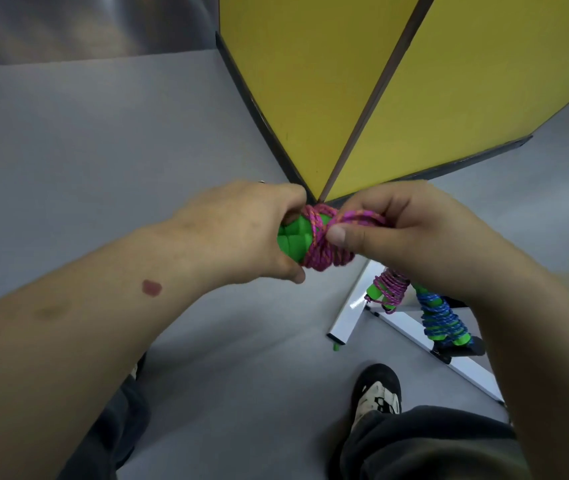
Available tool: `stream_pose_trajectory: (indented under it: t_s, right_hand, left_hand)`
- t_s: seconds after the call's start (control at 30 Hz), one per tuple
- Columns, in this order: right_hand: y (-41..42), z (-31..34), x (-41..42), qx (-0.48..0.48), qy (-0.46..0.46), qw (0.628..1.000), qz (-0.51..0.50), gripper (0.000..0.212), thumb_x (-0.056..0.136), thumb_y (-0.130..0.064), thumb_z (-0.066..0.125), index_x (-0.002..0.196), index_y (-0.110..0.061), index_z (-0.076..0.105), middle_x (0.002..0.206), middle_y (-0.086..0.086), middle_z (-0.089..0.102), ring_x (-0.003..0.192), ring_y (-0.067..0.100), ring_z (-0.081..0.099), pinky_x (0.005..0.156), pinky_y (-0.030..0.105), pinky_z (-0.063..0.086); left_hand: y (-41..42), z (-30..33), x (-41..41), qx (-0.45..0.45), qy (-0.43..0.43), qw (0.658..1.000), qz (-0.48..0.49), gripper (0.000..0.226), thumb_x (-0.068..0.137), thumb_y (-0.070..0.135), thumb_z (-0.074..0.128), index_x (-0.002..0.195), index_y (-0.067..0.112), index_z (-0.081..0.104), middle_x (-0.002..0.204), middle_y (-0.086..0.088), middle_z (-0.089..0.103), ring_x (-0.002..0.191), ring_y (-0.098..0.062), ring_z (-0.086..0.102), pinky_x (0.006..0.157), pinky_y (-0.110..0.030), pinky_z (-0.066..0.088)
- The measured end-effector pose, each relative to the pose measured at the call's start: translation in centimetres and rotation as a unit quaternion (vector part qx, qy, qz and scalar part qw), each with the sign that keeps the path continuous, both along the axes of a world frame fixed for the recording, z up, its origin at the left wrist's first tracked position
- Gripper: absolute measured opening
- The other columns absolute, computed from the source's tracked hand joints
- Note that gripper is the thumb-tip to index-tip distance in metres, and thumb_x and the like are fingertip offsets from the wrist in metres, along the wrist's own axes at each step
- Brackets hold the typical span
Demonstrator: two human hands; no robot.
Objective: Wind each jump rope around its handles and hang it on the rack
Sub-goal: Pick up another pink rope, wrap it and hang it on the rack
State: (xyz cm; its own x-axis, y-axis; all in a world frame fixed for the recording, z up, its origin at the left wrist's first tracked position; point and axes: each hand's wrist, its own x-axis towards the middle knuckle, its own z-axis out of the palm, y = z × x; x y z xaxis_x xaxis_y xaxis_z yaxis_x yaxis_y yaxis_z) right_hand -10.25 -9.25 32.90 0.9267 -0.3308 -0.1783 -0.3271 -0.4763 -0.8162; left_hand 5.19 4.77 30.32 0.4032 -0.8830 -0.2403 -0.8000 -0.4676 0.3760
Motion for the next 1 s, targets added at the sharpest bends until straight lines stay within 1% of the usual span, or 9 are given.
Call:
stream_pose_trajectory:
  t_s: [0.2,0.33,0.43,0.53,0.63,0.67,0.73,0.83,1.0]
  right_hand:
    - [-1.6,-1.5,0.0,0.043,-0.058,0.991,-0.109,0.015,0.077,-0.03,0.083,0.081,-0.016,0.077,0.077,0.008,0.073,0.069,0.021,0.068,0.064,0.037,0.055]
    - [-2.2,-2.2,0.0,0.163,-0.047,0.973,-0.153,0.008,0.078,-0.018,0.082,0.073,-0.015,0.075,0.084,0.022,0.073,0.072,0.024,0.07,0.069,0.035,0.058]
    - [-1.7,-2.9,0.3,0.242,-0.009,0.953,-0.184,0.053,0.099,0.003,0.048,0.053,-0.018,0.063,0.06,0.007,0.049,0.049,0.015,0.044,0.048,0.025,0.038]
    - [-0.9,-3.0,0.9,0.277,0.042,0.946,-0.164,0.048,0.103,-0.013,0.046,0.057,-0.02,0.057,0.054,-0.004,0.03,0.049,0.012,0.016,0.048,0.028,0.01]
    - [0.0,-2.6,1.0,0.176,0.11,0.97,-0.127,0.046,0.102,-0.05,0.048,0.081,-0.018,0.072,0.059,0.0,0.033,0.052,0.018,0.021,0.053,0.034,0.015]
    - [0.2,-2.3,1.0,0.123,0.131,0.978,-0.109,0.049,0.099,-0.059,0.047,0.088,-0.019,0.073,0.062,0.0,0.036,0.055,0.019,0.025,0.054,0.036,0.019]
    - [0.9,-1.6,0.9,0.033,0.143,0.987,-0.066,0.047,0.096,-0.065,0.046,0.094,-0.028,0.074,0.066,-0.001,0.04,0.059,0.019,0.033,0.057,0.035,0.028]
    - [1.4,-0.3,0.8,-0.012,0.096,0.995,-0.016,0.032,0.099,-0.049,0.053,0.089,-0.028,0.075,0.06,-0.001,0.036,0.052,0.015,0.032,0.052,0.028,0.029]
    - [1.0,0.4,0.2,-0.019,0.043,0.998,0.029,0.018,0.093,-0.034,0.069,0.083,-0.019,0.074,0.057,-0.001,0.041,0.05,0.008,0.035,0.048,0.023,0.03]
  left_hand:
    - [0.1,1.2,-0.9,-0.018,0.018,0.995,-0.092,0.058,0.062,0.068,0.087,0.083,0.04,0.04,0.077,0.016,0.051,0.068,-0.004,0.05,0.052,-0.027,0.033]
    - [0.6,1.8,-1.3,-0.075,0.189,0.976,-0.08,0.066,0.051,0.058,0.095,0.09,0.03,0.049,0.086,0.011,0.063,0.069,-0.008,0.057,0.057,-0.036,0.05]
    - [0.9,2.3,-0.3,-0.152,0.315,0.937,-0.008,0.072,0.043,0.06,0.095,0.093,0.026,0.057,0.088,0.004,0.07,0.075,-0.027,0.065,0.067,-0.051,0.057]
    - [0.7,1.7,0.5,-0.217,0.353,0.908,0.059,0.079,0.045,0.063,0.09,0.102,0.018,0.06,0.094,-0.009,0.073,0.077,-0.025,0.065,0.07,-0.053,0.058]
    - [0.3,0.7,1.3,-0.256,0.381,0.875,0.155,0.08,0.045,0.06,0.09,0.1,0.012,0.057,0.079,-0.004,0.068,0.07,-0.016,0.061,0.063,-0.042,0.053]
    - [0.1,0.5,1.5,-0.254,0.38,0.87,0.185,0.078,0.044,0.061,0.09,0.097,0.015,0.056,0.076,0.001,0.067,0.067,-0.015,0.06,0.063,-0.039,0.052]
    - [0.1,0.3,2.0,-0.198,0.307,0.908,0.204,0.077,0.047,0.066,0.092,0.096,0.02,0.054,0.081,0.005,0.067,0.067,-0.017,0.059,0.062,-0.036,0.051]
    - [0.1,-0.1,1.5,-0.094,0.148,0.972,0.159,0.066,0.06,0.064,0.091,0.095,0.026,0.049,0.084,0.005,0.062,0.065,-0.016,0.053,0.056,-0.033,0.044]
    - [-0.1,0.0,0.6,-0.049,0.064,0.994,0.07,0.063,0.06,0.062,0.09,0.093,0.029,0.047,0.082,0.008,0.058,0.07,-0.013,0.055,0.055,-0.032,0.041]
